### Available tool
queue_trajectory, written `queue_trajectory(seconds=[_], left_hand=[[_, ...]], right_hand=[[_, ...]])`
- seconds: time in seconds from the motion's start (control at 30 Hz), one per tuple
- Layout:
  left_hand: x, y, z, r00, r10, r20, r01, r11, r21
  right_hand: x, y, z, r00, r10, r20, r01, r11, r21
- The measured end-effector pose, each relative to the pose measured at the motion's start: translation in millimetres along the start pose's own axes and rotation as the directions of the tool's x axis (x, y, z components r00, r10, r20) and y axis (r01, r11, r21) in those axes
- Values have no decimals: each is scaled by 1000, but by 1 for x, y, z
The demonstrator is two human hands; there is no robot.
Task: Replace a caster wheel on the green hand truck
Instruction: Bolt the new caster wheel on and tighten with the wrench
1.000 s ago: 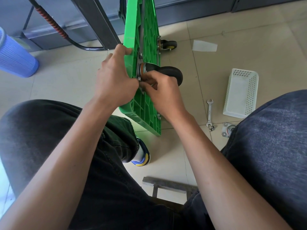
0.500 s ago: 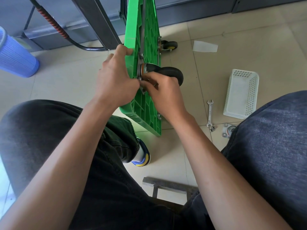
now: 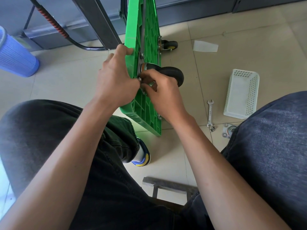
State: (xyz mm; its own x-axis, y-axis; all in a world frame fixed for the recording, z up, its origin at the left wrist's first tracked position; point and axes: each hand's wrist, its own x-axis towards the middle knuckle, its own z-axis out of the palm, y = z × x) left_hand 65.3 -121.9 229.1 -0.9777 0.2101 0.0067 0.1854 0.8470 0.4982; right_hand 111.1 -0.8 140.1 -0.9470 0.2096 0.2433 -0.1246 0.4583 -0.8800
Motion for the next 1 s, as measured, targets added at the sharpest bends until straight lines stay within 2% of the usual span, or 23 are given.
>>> queue_trajectory(seconds=[0.37,0.63,0.83,1.0], left_hand=[[0,0,0,1000,-5,1,5,1000,-1],[1,-1,0,1000,3,3,-3,1000,4],[1,-1,1,1000,4,3,-4,1000,13],[1,-1,0,1000,3,4,-3,1000,11]], right_hand=[[-3,1,2,999,36,-20,-37,999,-32],[-2,3,3,999,-16,-46,16,1000,-12],[-1,3,3,997,20,-70,-25,997,-74],[-4,3,1,998,24,-53,-25,999,-23]])
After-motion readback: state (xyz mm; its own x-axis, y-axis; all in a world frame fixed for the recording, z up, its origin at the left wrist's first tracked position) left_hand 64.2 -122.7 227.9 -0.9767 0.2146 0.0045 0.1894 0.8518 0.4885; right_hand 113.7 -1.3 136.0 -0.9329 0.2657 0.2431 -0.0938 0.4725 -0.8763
